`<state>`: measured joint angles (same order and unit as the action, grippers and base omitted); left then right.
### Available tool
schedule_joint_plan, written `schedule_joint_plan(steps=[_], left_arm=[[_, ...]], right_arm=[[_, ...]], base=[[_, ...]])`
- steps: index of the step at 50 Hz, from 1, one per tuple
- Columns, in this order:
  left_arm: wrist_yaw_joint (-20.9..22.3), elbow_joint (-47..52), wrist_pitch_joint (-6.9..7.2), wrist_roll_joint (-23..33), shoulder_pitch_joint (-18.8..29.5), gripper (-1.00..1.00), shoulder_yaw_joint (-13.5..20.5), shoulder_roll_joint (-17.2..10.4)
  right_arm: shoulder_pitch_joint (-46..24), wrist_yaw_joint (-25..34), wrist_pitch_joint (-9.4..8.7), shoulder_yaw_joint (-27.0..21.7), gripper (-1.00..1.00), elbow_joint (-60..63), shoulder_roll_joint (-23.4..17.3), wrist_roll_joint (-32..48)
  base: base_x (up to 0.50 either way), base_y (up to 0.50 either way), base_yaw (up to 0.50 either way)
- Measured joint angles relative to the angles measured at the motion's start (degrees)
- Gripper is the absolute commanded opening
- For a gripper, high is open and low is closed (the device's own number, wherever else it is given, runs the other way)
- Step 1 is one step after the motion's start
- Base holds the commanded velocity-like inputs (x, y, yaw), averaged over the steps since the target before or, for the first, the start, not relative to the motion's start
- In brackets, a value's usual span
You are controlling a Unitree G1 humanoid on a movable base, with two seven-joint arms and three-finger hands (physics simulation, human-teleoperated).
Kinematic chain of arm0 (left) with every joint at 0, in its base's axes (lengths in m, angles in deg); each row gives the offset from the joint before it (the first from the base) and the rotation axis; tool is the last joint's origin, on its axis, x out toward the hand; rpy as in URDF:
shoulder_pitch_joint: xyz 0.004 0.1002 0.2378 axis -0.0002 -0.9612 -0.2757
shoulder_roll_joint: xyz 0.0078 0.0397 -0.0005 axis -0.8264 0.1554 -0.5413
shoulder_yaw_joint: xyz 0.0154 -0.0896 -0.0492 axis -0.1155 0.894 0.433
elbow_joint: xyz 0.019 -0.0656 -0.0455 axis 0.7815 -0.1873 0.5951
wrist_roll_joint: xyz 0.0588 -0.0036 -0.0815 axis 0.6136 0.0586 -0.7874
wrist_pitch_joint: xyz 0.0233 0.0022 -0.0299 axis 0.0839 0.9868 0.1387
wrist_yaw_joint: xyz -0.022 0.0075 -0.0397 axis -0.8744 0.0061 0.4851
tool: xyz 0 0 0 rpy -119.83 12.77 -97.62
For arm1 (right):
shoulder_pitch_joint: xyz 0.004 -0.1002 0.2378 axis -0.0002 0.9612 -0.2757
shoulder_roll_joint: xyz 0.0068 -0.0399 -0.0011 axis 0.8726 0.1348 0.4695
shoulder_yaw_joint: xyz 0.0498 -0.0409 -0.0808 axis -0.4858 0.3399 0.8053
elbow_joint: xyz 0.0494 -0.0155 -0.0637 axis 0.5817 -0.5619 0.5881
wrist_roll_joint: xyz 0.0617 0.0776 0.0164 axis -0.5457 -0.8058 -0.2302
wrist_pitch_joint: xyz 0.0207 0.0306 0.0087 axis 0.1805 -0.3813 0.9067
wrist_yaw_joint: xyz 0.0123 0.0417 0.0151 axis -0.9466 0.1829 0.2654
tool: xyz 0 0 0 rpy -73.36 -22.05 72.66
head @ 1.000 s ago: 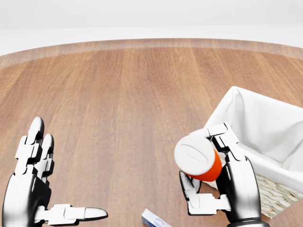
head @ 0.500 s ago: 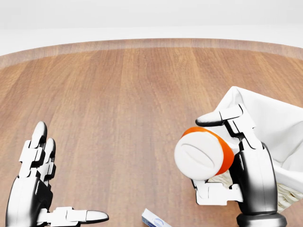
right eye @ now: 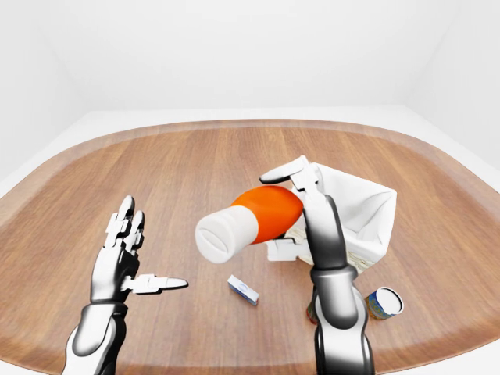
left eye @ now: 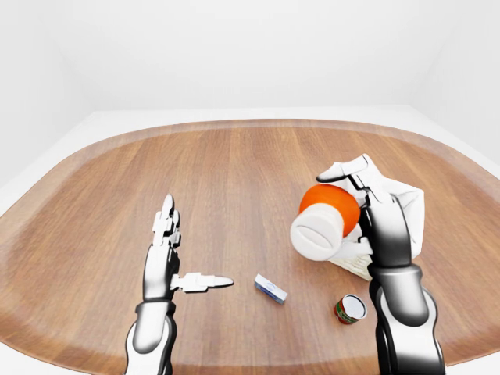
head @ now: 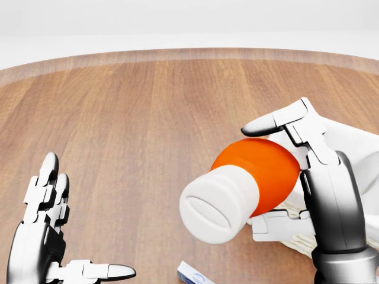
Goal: Pick up the ketchup, and put it in the basket.
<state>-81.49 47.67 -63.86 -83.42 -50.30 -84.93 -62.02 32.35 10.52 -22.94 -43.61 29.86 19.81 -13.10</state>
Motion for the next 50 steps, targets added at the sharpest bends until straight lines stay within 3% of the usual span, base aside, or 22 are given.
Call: schedule_joint_plan(steps=[26,50], left_arm=[[0.0,-0.2,0.21,0.0,0.5,1.0,0.4,0.0],[0.0,-1.0,-0.12,0.1,1.0,1.0,0.8,0.0]], right_arm=[[-13.0,14.3,0.0,-5.5,-1.0,-0.9,-4.9,18.1],[-24.0,24.0,0.0,-12.4,-1.0,-7.0,-14.5,27.1]], base=[[0.0,0.0,0.0],[0.0,0.0,0.0]])
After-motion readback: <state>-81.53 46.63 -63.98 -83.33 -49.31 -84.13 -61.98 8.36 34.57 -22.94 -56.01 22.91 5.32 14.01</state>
